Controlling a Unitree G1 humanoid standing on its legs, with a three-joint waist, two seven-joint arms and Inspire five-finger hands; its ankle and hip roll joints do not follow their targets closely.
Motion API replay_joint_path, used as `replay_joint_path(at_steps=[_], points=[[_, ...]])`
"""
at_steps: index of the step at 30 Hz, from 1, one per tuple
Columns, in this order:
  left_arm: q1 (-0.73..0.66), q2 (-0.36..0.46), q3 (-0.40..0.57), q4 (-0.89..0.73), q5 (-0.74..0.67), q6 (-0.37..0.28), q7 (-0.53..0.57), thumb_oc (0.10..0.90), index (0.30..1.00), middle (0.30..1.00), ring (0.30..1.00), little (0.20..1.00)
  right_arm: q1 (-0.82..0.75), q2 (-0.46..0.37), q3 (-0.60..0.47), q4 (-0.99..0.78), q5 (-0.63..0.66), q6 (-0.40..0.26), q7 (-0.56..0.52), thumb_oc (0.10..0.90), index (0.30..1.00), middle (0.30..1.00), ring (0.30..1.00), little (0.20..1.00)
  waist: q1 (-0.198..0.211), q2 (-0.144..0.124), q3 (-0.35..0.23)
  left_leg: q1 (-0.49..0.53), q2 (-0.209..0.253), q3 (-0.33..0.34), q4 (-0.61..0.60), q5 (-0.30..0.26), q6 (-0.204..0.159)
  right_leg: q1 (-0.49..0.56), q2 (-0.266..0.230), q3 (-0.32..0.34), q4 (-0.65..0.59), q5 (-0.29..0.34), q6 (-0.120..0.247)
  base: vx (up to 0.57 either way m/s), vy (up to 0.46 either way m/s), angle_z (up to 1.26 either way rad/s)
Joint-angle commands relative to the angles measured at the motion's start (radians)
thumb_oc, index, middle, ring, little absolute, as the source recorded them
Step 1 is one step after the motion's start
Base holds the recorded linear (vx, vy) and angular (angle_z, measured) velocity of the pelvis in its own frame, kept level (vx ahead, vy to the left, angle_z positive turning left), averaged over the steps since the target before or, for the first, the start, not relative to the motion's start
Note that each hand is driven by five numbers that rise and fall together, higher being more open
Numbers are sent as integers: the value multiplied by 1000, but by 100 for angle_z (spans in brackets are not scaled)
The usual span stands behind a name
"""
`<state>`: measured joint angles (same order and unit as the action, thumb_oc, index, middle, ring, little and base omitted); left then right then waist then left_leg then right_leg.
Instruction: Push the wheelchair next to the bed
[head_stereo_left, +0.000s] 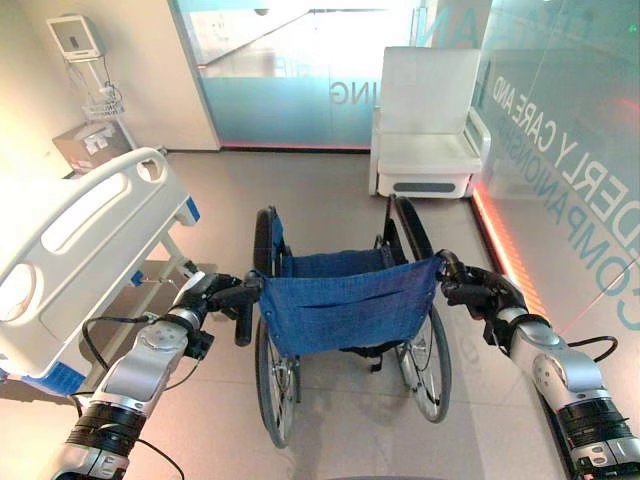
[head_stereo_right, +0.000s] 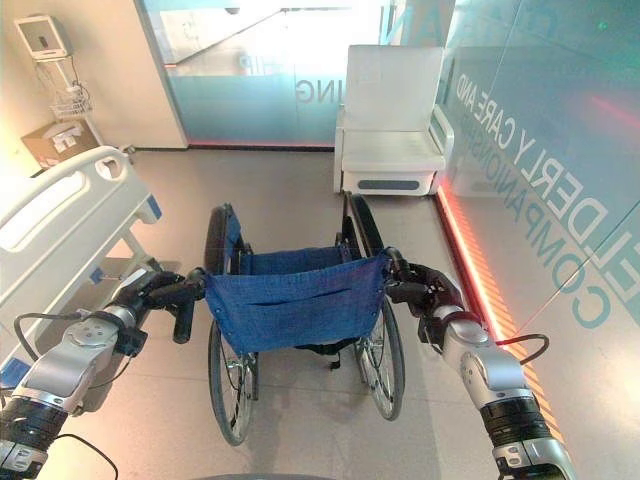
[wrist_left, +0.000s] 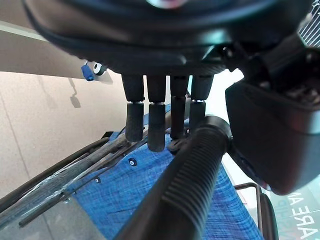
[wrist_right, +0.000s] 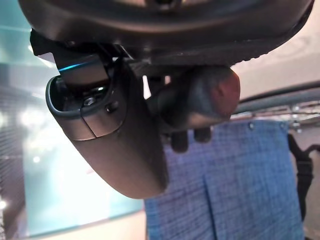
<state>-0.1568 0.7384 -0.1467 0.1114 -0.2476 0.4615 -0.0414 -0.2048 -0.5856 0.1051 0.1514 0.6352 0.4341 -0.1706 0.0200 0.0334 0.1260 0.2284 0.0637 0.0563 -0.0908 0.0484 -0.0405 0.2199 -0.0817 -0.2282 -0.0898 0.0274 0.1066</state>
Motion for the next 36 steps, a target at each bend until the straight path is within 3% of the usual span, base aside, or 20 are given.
replay_joint_path(at_steps=[1,7,11,21,27,28,36], points=[[-127,-69,-69,-121,-95,-135,-95,400,300,300,300,300,-84,56,71,-111,47,-55,75,400,300,300,300,300,12,-24,-53,-23,-50,17,4,-23,10,4,30,-29,3,-1,-14,7,14,-3],[-114,-89,-76,-118,-51,-115,-100,400,300,300,300,300,-72,65,71,-108,27,-53,84,400,300,300,300,300,10,-26,-54,-23,-48,29,4,-24,11,3,27,-33,3,-1,-11,0,0,0],[-127,-76,-106,-90,13,-71,-164,400,300,300,300,300,-82,57,82,-96,6,-42,96,400,300,300,300,300,7,-27,-54,-22,-44,43,4,-24,11,3,25,-38,3,1,-9,0,0,0],[-163,-70,-163,-60,-5,-31,-222,400,300,300,300,300,-97,46,105,-92,14,-44,103,400,300,300,300,300,-1,-27,-55,-22,-44,55,4,-23,12,-1,23,-35,3,4,-4,0,0,0],[-145,-104,-158,-55,-171,-27,-145,400,300,300,300,300,-84,59,103,-97,24,-57,98,400,300,300,300,300,-4,-27,-55,-20,-44,58,4,-24,14,0,23,-31,3,4,-5,0,0,0],[-125,-136,-150,-58,-260,-42,-97,400,300,300,300,300,-72,67,100,-101,22,-63,97,400,300,300,300,300,-5,-27,-54,-20,-43,60,4,-24,14,0,22,-31,3,4,-4,0,0,0],[-23,-291,-114,-144,-572,-96,19,400,300,300,300,300,-29,103,73,-122,26,-78,74,400,300,300,300,300,1,-35,-44,-23,-47,51,4,-29,16,-3,19,-35,3,6,-4,0,0,0]])
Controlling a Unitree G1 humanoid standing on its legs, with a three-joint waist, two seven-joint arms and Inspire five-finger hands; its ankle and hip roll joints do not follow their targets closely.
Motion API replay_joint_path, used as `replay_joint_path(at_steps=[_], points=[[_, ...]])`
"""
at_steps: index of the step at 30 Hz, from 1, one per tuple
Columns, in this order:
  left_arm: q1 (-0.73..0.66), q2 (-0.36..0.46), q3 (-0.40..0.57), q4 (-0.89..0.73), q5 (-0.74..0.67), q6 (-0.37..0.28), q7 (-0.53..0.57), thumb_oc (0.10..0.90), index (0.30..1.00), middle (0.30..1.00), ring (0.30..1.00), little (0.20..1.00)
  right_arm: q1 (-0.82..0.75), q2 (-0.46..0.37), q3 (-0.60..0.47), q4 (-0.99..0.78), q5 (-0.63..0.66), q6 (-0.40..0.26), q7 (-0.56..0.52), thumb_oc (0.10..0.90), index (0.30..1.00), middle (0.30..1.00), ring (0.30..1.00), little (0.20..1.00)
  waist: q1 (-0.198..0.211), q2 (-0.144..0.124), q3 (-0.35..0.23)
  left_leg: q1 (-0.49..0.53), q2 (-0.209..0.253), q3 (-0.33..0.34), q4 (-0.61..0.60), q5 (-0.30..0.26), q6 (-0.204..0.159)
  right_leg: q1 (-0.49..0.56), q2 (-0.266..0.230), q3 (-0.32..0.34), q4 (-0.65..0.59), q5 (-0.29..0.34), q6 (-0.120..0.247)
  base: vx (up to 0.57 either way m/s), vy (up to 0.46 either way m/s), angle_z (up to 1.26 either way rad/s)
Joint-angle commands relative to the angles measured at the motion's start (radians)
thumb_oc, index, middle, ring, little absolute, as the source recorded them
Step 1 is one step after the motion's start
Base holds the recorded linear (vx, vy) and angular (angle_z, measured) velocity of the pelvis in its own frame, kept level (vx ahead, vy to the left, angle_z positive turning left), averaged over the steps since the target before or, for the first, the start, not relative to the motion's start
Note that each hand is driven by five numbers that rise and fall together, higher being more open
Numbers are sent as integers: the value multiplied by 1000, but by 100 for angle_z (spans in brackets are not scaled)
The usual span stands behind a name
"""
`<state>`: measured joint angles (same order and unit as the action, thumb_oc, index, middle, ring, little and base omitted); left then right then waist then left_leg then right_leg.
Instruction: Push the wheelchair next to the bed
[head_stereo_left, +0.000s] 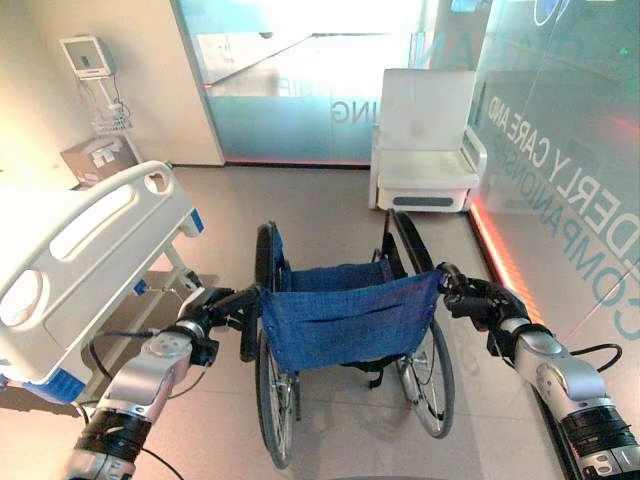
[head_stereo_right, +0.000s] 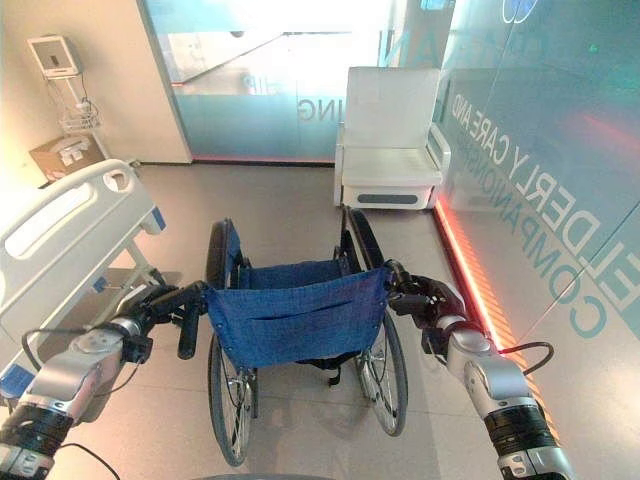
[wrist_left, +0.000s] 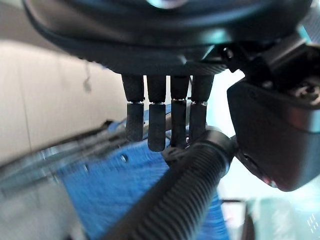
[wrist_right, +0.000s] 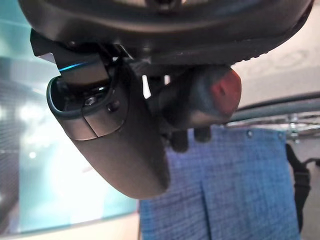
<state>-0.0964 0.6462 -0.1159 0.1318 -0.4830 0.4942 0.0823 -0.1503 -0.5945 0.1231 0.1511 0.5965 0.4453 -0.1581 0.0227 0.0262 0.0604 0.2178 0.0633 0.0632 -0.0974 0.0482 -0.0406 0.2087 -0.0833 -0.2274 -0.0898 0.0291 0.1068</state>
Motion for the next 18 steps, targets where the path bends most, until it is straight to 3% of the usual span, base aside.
replay_joint_path(at_steps=[1,8,18], points=[[-77,-208,-145,-173,-371,-132,-101,400,300,300,300,300,-83,113,53,-122,66,-88,60,400,300,300,300,300,-2,-28,22,-13,-47,43,10,-30,16,8,20,-36,2,4,-4,0,0,0],[-34,-305,-188,-232,-641,-141,-74,400,300,300,300,300,-89,118,60,-113,82,-95,54,400,300,300,300,300,-1,-36,33,-14,-51,36,10,-36,21,6,22,-33,2,6,-6,0,0,0],[-34,-306,-219,-229,-558,-170,-117,400,300,300,300,300,-95,112,83,-114,103,-109,34,400,300,300,300,300,0,-43,34,-10,-53,34,10,-39,27,4,26,-20,2,8,-7,-1,-3,-1]])
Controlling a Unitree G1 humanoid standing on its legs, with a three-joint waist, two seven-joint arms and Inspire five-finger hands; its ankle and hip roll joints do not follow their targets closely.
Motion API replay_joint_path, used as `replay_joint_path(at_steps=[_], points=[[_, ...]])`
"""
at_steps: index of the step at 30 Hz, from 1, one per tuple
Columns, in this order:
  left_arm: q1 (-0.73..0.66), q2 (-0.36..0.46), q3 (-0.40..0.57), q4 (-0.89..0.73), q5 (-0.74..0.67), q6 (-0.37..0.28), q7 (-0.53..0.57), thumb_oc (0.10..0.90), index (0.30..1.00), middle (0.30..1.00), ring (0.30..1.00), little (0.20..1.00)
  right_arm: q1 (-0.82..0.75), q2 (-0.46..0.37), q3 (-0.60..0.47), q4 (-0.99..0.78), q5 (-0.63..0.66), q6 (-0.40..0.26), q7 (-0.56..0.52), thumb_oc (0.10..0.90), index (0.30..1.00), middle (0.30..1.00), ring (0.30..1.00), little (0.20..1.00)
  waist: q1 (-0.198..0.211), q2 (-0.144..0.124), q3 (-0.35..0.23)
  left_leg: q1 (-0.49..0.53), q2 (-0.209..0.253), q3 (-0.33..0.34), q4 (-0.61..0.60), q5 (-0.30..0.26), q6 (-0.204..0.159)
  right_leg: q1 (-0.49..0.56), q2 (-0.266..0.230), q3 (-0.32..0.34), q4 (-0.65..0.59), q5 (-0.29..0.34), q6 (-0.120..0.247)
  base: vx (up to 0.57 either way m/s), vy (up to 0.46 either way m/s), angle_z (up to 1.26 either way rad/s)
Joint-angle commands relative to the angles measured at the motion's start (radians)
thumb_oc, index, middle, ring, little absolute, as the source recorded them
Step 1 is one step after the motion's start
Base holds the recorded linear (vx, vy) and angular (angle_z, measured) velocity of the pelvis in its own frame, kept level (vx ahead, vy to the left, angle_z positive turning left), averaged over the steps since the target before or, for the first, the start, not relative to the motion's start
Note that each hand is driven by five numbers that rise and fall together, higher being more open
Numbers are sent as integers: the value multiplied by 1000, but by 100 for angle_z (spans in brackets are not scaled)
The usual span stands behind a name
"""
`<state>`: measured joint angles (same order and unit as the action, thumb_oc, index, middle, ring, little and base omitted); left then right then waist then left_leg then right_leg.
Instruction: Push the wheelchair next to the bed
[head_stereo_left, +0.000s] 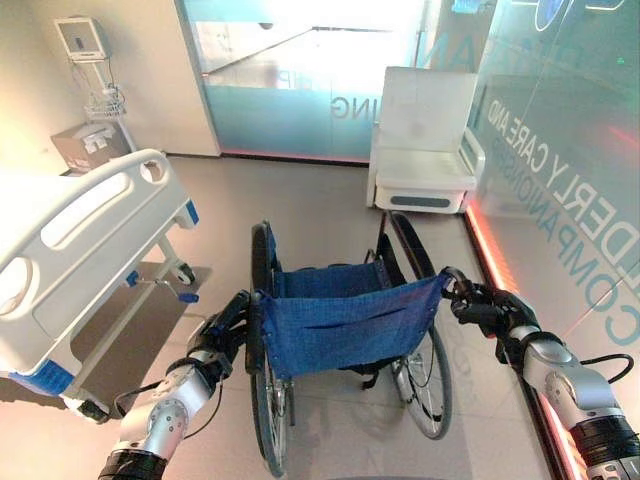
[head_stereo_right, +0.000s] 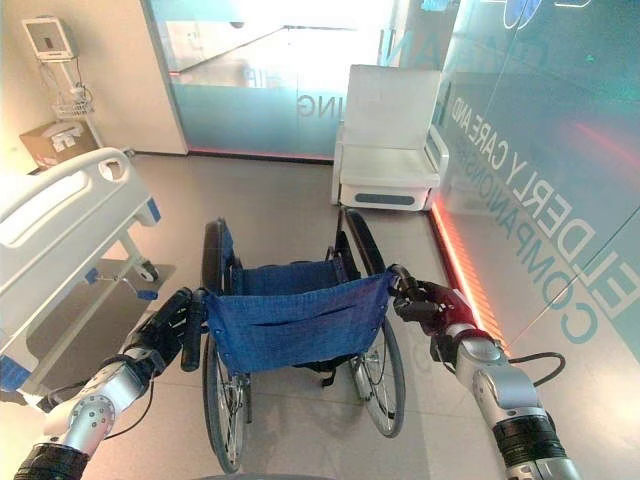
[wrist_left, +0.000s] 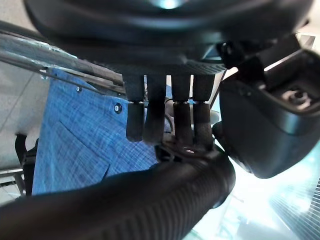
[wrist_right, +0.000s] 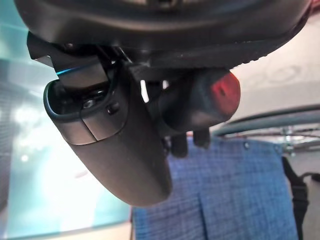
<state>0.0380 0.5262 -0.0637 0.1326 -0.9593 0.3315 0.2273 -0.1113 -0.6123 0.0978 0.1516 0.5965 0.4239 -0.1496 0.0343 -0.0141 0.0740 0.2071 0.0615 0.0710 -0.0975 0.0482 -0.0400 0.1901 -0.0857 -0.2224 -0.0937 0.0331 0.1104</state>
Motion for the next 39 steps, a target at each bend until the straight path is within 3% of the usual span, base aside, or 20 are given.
replay_joint_path(at_steps=[1,4,5,6,9,11,16,25,32,39], points=[[-170,-184,-272,-228,-61,-11,-265,400,300,300,300,300,-133,131,109,-114,101,-89,26,400,300,300,300,300,-12,-2,20,1,-52,26,10,-39,27,22,29,-24,6,4,-11,0,0,0],[-173,-170,-277,-230,-15,-11,-278,400,300,300,300,300,-123,131,109,-120,98,-93,26,400,300,300,300,300,-12,-3,19,2,-51,26,10,-36,27,24,29,-21,6,4,-11,0,0,0],[-175,-167,-277,-230,0,-12,-275,618,627,627,627,627,-121,130,107,-121,98,-93,28,400,300,300,300,300,-12,-3,19,2,-51,27,10,-37,28,23,30,-21,6,4,-11,0,0,0],[-179,-160,-279,-229,10,-22,-255,800,900,900,900,900,-117,129,106,-126,97,-94,27,400,300,300,300,300,-13,-3,20,3,-51,28,10,-36,27,25,30,-22,6,4,-11,0,0,0],[-180,-158,-274,-233,38,-42,-221,800,900,900,900,900,-113,131,104,-129,94,-94,26,400,300,300,300,300,-13,-2,19,4,-51,29,10,-36,27,26,29,-24,6,3,-10,0,0,0],[-184,-151,-257,-236,91,-102,-154,800,900,900,900,900,-109,130,98,-133,95,-94,24,400,300,300,300,300,-13,-2,18,5,-50,32,10,-35,25,28,29,-27,6,3,-10,0,0,0],[-187,-142,-215,-244,170,-165,-58,800,900,900,900,900,-109,130,78,-132,96,-88,24,400,300,300,300,300,-11,-4,20,8,-47,38,10,-34,21,31,29,-37,6,2,-11,0,0,0],[-178,-103,-111,-298,328,-189,40,800,900,900,900,900,-112,131,31,-135,92,-75,23,400,300,300,300,300,4,-1,24,6,-48,20,10,-32,15,38,26,-60,6,-3,-14,-17,5,4],[-150,-44,-6,-339,512,-221,25,800,900,900,900,900,-101,135,-8,-137,85,-64,35,400,300,300,300,300,23,2,20,1,-50,-1,10,-31,11,42,26,-72,6,-11,-18,-7,5,9],[-144,8,35,-368,555,-237,-77,800,900,900,900,900,-99,143,-10,-129,74,-71,32,400,300,300,300,300,34,7,15,-2,-48,-11,10,-29,7,46,26,-80,6,-17,-21,-10,3,3]])
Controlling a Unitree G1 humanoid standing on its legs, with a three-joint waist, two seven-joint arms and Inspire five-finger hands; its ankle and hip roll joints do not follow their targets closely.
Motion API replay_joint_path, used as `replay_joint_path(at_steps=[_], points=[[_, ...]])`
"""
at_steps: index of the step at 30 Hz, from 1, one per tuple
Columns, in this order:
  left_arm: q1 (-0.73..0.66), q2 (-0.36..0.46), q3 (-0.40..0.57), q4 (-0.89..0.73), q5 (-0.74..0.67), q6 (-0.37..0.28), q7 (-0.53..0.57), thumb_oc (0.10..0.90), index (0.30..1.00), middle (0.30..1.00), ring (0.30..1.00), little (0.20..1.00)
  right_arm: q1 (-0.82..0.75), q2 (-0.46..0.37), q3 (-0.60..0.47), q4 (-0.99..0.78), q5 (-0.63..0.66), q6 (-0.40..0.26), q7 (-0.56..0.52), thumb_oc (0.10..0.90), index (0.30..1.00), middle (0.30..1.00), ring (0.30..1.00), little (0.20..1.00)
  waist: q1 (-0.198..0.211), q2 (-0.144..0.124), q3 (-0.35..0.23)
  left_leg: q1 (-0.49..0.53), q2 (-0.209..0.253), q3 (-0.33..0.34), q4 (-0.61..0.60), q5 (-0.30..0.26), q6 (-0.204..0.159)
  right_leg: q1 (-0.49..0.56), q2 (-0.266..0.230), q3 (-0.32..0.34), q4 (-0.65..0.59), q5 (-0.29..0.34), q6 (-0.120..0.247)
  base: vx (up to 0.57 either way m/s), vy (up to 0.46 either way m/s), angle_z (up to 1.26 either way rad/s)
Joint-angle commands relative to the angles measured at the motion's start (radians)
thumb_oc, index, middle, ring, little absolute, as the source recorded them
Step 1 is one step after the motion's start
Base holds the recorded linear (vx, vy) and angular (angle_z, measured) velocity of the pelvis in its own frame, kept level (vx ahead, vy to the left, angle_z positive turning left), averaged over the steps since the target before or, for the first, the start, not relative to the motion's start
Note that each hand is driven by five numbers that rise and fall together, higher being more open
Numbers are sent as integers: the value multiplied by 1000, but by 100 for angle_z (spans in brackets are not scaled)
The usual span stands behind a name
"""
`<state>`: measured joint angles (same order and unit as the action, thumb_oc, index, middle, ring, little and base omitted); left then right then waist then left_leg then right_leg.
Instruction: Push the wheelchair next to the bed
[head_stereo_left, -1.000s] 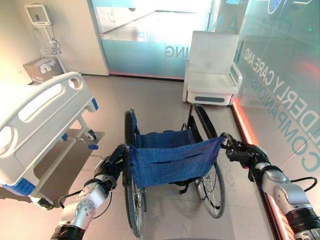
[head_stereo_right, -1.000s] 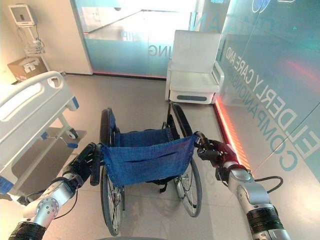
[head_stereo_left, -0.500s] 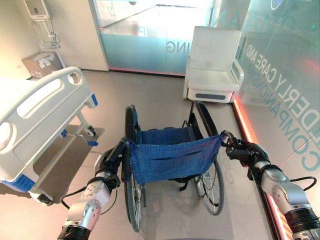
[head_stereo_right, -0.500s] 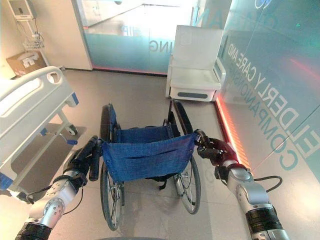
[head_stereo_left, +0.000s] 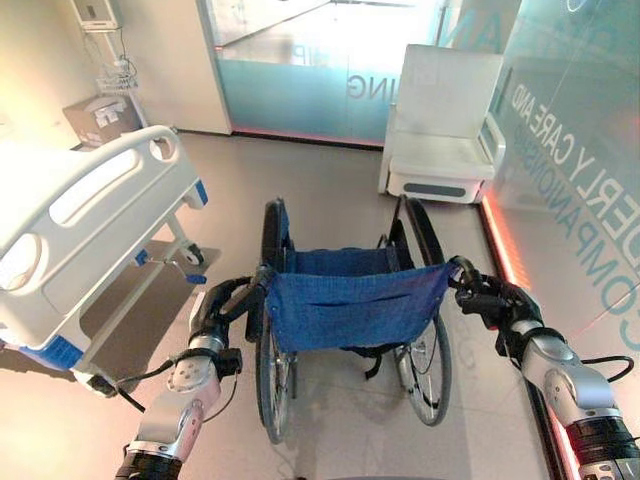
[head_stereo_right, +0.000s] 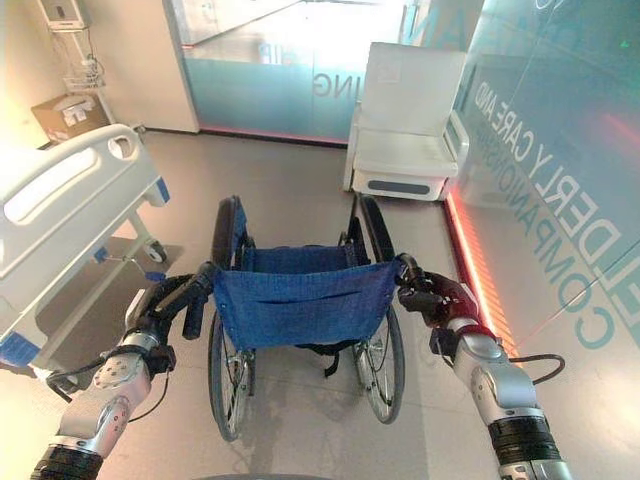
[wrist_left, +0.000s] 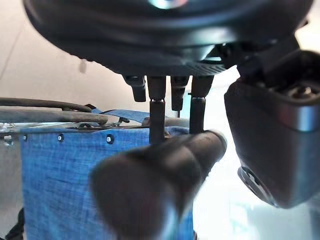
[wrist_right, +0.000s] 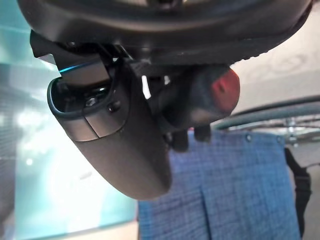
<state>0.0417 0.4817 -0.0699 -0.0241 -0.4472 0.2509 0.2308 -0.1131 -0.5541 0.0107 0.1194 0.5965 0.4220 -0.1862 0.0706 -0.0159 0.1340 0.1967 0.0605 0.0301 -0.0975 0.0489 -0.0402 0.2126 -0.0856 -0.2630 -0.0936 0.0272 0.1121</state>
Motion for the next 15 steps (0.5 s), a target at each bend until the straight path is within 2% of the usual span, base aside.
replay_joint_path(at_steps=[1,15], points=[[-145,56,43,-219,55,-161,-89,800,900,900,900,900,-93,87,78,-98,71,-73,68,400,300,300,300,300,-1,10,-46,8,-46,30,10,-29,7,24,26,-40,6,-12,-23,-25,-3,5],[-142,85,0,-231,120,-163,-228,800,900,900,900,900,-81,94,84,-99,65,-90,61,400,300,300,300,300,-2,17,-49,4,-40,31,10,-27,3,21,26,-42,6,-13,-22,-12,-5,5]])
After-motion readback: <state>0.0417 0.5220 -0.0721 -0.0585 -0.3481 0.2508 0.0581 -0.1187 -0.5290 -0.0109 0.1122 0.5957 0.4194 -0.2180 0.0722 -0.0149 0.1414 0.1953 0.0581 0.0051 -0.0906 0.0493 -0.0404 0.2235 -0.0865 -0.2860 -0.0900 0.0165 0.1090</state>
